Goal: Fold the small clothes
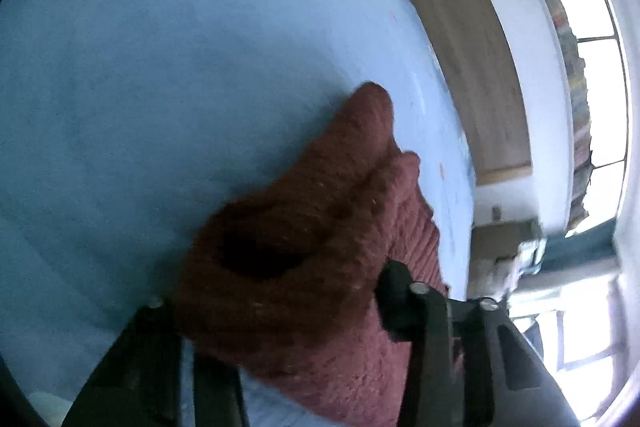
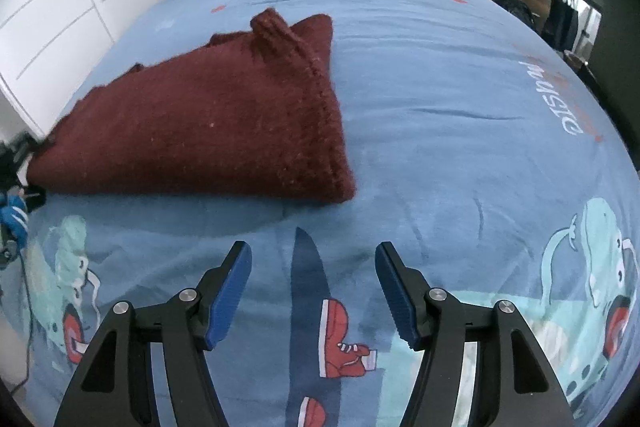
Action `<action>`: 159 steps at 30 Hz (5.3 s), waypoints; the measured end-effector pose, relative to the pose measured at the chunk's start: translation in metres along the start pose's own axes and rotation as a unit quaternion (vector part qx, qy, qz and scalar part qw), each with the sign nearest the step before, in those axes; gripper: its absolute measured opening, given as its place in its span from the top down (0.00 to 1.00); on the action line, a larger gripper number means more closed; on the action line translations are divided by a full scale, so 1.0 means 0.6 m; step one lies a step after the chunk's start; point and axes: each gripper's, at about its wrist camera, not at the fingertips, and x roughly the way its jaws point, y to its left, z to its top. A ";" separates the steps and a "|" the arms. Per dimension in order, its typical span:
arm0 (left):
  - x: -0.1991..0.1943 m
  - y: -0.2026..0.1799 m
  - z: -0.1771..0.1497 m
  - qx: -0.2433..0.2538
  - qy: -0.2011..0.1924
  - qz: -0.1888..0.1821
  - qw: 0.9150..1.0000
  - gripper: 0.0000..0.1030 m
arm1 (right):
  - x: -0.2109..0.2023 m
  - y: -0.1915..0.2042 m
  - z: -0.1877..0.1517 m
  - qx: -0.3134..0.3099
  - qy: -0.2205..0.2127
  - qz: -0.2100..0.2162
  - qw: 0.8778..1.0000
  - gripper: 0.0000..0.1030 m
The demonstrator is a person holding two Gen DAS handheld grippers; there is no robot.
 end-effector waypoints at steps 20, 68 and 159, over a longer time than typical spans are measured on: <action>-0.019 -0.136 -0.007 0.029 0.002 -0.014 0.999 0.83 | -0.027 -0.043 -0.009 0.035 -0.019 0.032 0.999 0.36; 0.230 -0.400 -0.504 0.289 0.231 -0.012 0.929 0.49 | -0.084 -0.229 -0.078 0.143 -0.045 0.024 0.988 0.36; 0.205 -0.248 -0.240 0.357 0.304 -0.041 0.883 0.38 | 0.150 -0.097 0.156 0.106 0.087 0.274 0.952 0.35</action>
